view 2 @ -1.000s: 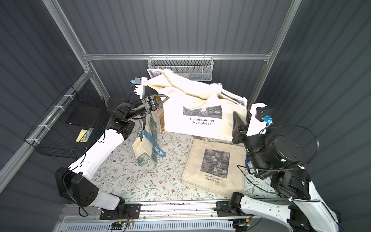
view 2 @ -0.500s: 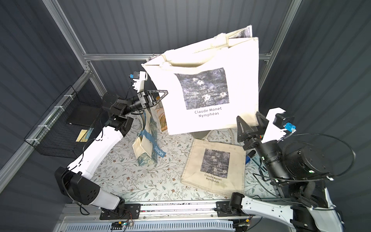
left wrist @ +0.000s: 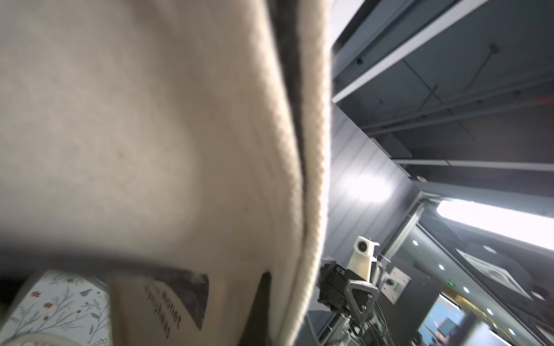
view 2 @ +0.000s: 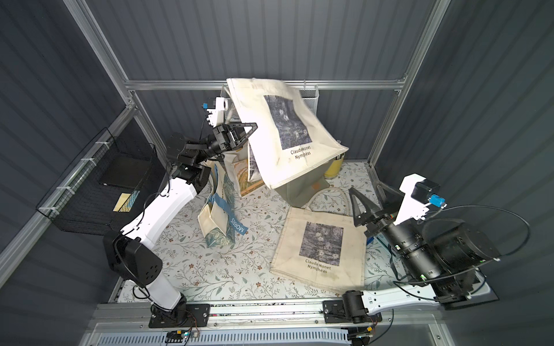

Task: Put away the canvas bag
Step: Press the canvas bag.

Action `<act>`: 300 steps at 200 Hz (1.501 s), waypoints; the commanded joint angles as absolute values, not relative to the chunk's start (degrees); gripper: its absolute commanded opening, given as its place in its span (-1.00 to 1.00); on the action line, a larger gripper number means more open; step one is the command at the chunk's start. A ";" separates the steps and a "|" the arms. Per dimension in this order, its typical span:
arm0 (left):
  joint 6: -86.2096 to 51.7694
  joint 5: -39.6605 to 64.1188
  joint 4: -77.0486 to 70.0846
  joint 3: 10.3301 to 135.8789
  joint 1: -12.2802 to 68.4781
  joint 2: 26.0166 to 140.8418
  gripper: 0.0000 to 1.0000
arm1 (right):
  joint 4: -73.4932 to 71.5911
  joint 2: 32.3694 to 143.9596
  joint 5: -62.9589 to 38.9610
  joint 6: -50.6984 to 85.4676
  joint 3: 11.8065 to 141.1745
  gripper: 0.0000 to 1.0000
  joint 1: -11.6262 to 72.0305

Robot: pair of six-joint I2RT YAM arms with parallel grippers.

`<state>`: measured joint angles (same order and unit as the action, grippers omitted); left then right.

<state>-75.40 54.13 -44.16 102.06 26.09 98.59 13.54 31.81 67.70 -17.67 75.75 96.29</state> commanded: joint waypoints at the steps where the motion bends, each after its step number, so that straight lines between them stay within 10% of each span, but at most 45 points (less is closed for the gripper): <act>1: -70.44 60.95 -44.22 112.52 32.63 98.10 -1.00 | 8.28 31.93 72.11 -23.83 76.35 0.54 97.38; 188: -49.30 45.59 -20.94 111.09 32.96 95.02 -1.00 | 8.78 33.99 70.37 -50.37 56.02 0.76 97.90; 246: -50.20 44.64 -15.27 117.45 32.96 97.27 -1.00 | 5.34 45.11 60.14 -53.21 53.69 0.91 69.75; 300: -47.46 43.08 -10.17 118.82 32.87 96.10 -1.00 | -19.37 44.91 53.28 -73.66 46.84 0.97 65.71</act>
<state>-50.11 44.82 -9.61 115.61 32.97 97.54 -2.87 46.89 56.55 -60.31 51.24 67.05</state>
